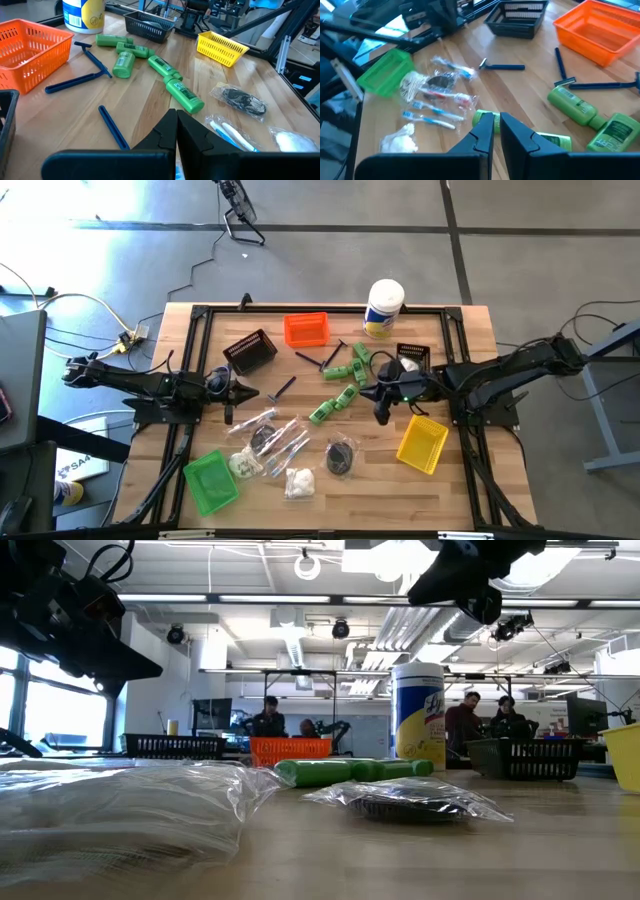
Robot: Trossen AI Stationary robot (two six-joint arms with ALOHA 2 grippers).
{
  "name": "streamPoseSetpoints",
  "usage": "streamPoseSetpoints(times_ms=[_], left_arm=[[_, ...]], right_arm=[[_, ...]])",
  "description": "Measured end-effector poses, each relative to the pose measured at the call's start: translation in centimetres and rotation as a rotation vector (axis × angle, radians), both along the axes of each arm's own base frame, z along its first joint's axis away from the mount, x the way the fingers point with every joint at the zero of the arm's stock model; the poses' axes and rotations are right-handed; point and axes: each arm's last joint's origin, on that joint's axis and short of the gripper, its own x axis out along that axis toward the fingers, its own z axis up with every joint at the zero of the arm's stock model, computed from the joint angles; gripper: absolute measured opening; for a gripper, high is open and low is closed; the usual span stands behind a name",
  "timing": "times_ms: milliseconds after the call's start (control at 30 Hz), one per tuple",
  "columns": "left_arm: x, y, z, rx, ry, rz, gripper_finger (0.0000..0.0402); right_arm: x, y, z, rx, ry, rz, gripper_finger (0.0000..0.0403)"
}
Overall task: Pick & Place Travel size toiletries
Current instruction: Put the green shampoo bottle into the yellow bin
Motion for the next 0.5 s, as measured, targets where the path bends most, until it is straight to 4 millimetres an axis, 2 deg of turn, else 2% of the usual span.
streamPoseSetpoints(times_ms=[500], left_arm=[[0.02, -0.01, 0.07, 0.008, -0.008, -0.005, 0.0003]], right_arm=[[0.00, 0.05, -0.02, 0.005, 0.004, 0.022, 0.0023]])
